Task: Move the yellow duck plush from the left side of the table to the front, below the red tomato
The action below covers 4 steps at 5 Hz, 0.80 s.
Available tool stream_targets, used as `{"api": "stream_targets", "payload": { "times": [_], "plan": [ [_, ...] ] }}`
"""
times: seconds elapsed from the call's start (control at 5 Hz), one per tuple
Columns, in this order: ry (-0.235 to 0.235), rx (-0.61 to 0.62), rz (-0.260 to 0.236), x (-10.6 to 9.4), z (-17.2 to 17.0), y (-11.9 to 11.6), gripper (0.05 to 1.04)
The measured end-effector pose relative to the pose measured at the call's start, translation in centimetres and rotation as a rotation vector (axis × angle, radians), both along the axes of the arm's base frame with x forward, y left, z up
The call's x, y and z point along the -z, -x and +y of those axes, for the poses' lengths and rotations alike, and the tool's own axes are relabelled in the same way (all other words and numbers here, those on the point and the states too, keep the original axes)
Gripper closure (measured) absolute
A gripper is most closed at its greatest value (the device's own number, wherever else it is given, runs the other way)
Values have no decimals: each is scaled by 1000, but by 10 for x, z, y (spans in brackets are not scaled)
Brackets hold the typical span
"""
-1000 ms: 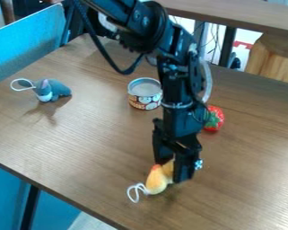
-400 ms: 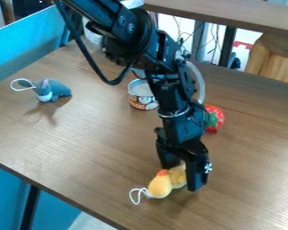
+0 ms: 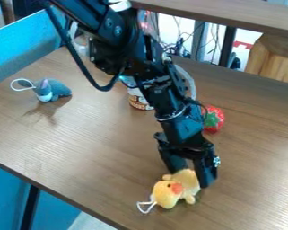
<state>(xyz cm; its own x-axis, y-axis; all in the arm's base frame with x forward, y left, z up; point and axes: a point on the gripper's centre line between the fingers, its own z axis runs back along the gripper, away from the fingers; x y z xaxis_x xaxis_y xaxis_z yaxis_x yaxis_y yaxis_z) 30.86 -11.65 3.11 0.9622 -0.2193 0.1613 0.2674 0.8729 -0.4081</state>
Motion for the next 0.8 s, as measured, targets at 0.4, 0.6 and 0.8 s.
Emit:
{"api": "stream_targets", "payload": {
  "times": [0.4, 0.6, 0.8],
  "plan": [
    [-164, -100, -19, -95, 85, -28, 83],
    [-320, -149, -64, -158, 125, -46, 82],
    [-388, -163, 1, -177, 174, -53, 82]
  ]
}}
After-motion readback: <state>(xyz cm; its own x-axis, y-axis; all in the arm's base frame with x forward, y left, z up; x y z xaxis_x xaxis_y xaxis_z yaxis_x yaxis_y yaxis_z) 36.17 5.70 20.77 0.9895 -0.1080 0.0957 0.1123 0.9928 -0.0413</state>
